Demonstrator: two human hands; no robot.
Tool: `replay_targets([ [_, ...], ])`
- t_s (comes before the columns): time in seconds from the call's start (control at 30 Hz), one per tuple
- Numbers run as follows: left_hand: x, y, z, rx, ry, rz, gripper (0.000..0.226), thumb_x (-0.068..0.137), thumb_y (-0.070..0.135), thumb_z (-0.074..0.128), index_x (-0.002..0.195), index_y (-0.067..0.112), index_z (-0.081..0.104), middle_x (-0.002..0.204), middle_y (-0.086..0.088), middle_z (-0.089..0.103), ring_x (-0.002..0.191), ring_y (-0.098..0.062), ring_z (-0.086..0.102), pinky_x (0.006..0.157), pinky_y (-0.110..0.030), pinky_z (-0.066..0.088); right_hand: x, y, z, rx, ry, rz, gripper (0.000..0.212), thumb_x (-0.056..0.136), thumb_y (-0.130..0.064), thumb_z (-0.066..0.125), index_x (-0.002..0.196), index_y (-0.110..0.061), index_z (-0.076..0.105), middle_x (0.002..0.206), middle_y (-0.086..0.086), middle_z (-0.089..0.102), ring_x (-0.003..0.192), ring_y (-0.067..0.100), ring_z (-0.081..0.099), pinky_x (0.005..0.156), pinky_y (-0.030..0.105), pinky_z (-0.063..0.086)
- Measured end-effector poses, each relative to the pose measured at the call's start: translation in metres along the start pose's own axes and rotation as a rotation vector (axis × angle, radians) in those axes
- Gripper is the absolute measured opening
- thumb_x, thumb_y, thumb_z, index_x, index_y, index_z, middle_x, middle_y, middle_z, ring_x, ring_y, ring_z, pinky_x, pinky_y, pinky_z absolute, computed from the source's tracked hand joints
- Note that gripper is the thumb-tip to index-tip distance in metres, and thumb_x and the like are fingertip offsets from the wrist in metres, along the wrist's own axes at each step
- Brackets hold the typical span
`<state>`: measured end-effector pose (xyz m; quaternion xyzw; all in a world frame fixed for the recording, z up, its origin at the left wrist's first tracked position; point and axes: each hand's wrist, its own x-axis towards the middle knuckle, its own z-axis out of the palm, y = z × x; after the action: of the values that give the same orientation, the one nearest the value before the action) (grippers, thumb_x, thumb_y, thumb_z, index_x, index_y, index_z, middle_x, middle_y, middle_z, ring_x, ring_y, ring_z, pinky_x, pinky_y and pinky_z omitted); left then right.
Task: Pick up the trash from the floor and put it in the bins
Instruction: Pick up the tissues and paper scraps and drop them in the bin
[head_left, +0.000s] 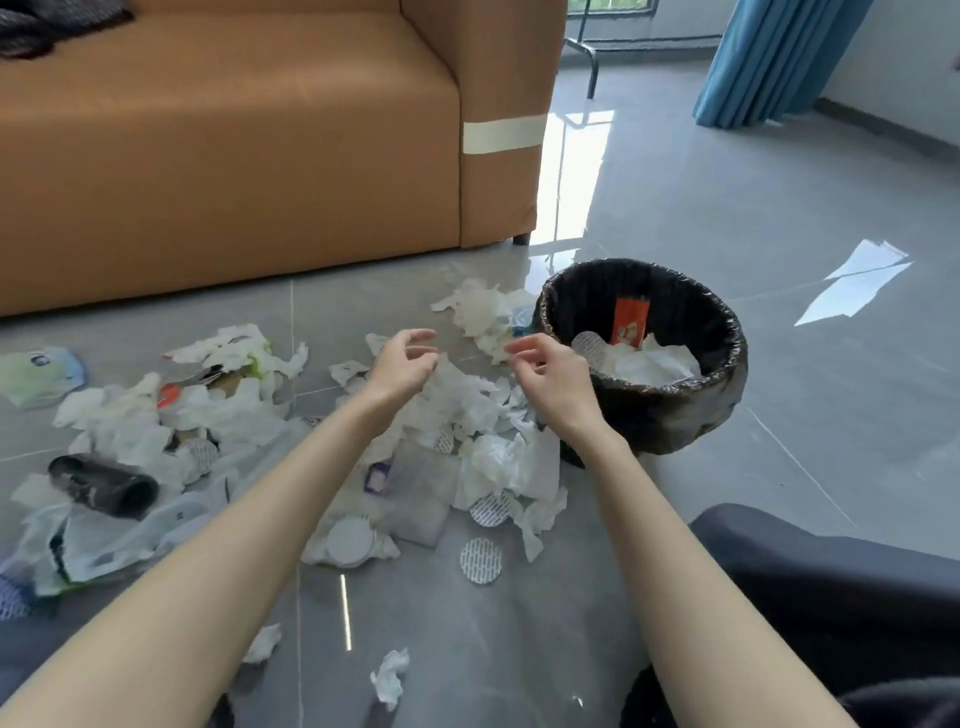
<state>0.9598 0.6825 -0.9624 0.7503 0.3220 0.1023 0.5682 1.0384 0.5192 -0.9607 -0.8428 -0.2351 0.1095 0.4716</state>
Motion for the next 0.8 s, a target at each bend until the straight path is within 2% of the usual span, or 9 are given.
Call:
replay_targets([
  [0.07, -0.01, -0.037, -0.013, 0.099, -0.03, -0.113, 0.035, 0.093, 0.008, 0.045, 0.127, 0.012, 0.052, 0.123, -0.009, 0.057, 0.095, -0.016, 0.052, 0.063, -0.02, 0.041, -0.012, 0.006, 0.025, -0.078, -0.147, 0.003, 0.025, 0.092, -0.015, 0.047, 0.107, -0.019, 0.066, 0.101, -0.001, 0.068, 0.089, 0.014, 0.063, 0.078, 0.028, 0.051],
  [0.2, -0.043, -0.114, -0.016, 0.178, -0.039, -0.28, 0.033, 0.088, -0.001, 0.047, 0.119, 0.002, 0.058, 0.119, -0.019, 0.061, 0.09, -0.02, 0.054, 0.055, -0.02, 0.042, -0.039, 0.042, 0.071, -0.224, -0.384, 0.11, 0.026, 0.089, -0.01, 0.048, 0.107, -0.015, 0.066, 0.107, 0.004, 0.067, 0.092, 0.017, 0.059, 0.078, 0.027, 0.045],
  [0.27, -0.062, -0.146, -0.01, 0.251, -0.098, -0.345, 0.031, 0.086, 0.002, 0.053, 0.117, 0.001, 0.06, 0.115, -0.017, 0.063, 0.093, -0.024, 0.059, 0.065, -0.027, 0.048, -0.052, 0.064, 0.09, -0.266, -0.478, 0.177, 0.027, 0.086, -0.007, 0.05, 0.107, -0.012, 0.066, 0.11, 0.01, 0.067, 0.096, 0.021, 0.061, 0.081, 0.029, 0.047],
  [0.33, -0.082, -0.173, -0.004, 0.333, -0.228, -0.416, 0.036, 0.082, 0.008, 0.064, 0.117, 0.002, 0.06, 0.111, -0.013, 0.064, 0.097, -0.024, 0.061, 0.073, -0.024, 0.047, -0.067, 0.086, 0.107, -0.353, -0.554, 0.211, 0.031, 0.084, -0.005, 0.053, 0.112, -0.012, 0.065, 0.116, 0.011, 0.065, 0.108, 0.024, 0.06, 0.09, 0.029, 0.046],
  [0.43, -0.111, -0.201, 0.007, 0.505, -0.416, -0.49, 0.057, 0.073, 0.021, 0.078, 0.123, 0.013, 0.052, 0.12, -0.009, 0.058, 0.116, -0.025, 0.055, 0.086, -0.025, 0.044, -0.086, 0.113, 0.12, -0.466, -0.631, 0.231, 0.041, 0.083, -0.007, 0.054, 0.123, -0.014, 0.058, 0.129, 0.011, 0.055, 0.12, 0.027, 0.051, 0.096, 0.029, 0.04],
  [0.5, -0.127, -0.215, 0.014, 0.689, -0.464, -0.475, 0.068, 0.069, 0.025, 0.08, 0.127, 0.016, 0.045, 0.129, -0.01, 0.048, 0.126, -0.029, 0.044, 0.099, -0.03, 0.039, -0.094, 0.127, 0.125, -0.55, -0.646, 0.232, 0.048, 0.084, -0.01, 0.056, 0.131, -0.017, 0.051, 0.135, 0.014, 0.047, 0.126, 0.031, 0.043, 0.1, 0.029, 0.035],
  [0.57, -0.139, -0.228, 0.021, 0.776, -0.416, -0.45, 0.066, 0.07, 0.022, 0.077, 0.126, 0.016, 0.042, 0.134, -0.013, 0.036, 0.127, -0.035, 0.037, 0.104, -0.033, 0.036, -0.099, 0.138, 0.129, -0.585, -0.651, 0.23, 0.058, 0.084, -0.011, 0.057, 0.139, -0.019, 0.042, 0.14, 0.014, 0.039, 0.131, 0.033, 0.035, 0.106, 0.029, 0.029],
  [0.7, -0.143, -0.246, 0.027, 0.684, -0.296, -0.384, 0.032, 0.076, 0.009, 0.065, 0.103, 0.011, 0.049, 0.122, -0.016, 0.042, 0.11, -0.034, 0.05, 0.089, -0.031, 0.042, -0.103, 0.148, 0.135, -0.632, -0.639, 0.205, 0.071, 0.083, -0.007, 0.057, 0.147, -0.022, 0.028, 0.144, 0.011, 0.03, 0.131, 0.035, 0.027, 0.109, 0.034, 0.027],
  [0.8, -0.137, -0.253, 0.023, 0.61, -0.24, -0.372, 0.028, 0.074, 0.001, 0.064, 0.1, 0.01, 0.059, 0.115, -0.013, 0.056, 0.103, -0.028, 0.057, 0.079, -0.025, 0.042, -0.105, 0.149, 0.143, -0.698, -0.614, 0.174, 0.069, 0.082, -0.003, 0.057, 0.144, -0.019, 0.031, 0.139, 0.011, 0.033, 0.127, 0.034, 0.032, 0.101, 0.037, 0.037],
])
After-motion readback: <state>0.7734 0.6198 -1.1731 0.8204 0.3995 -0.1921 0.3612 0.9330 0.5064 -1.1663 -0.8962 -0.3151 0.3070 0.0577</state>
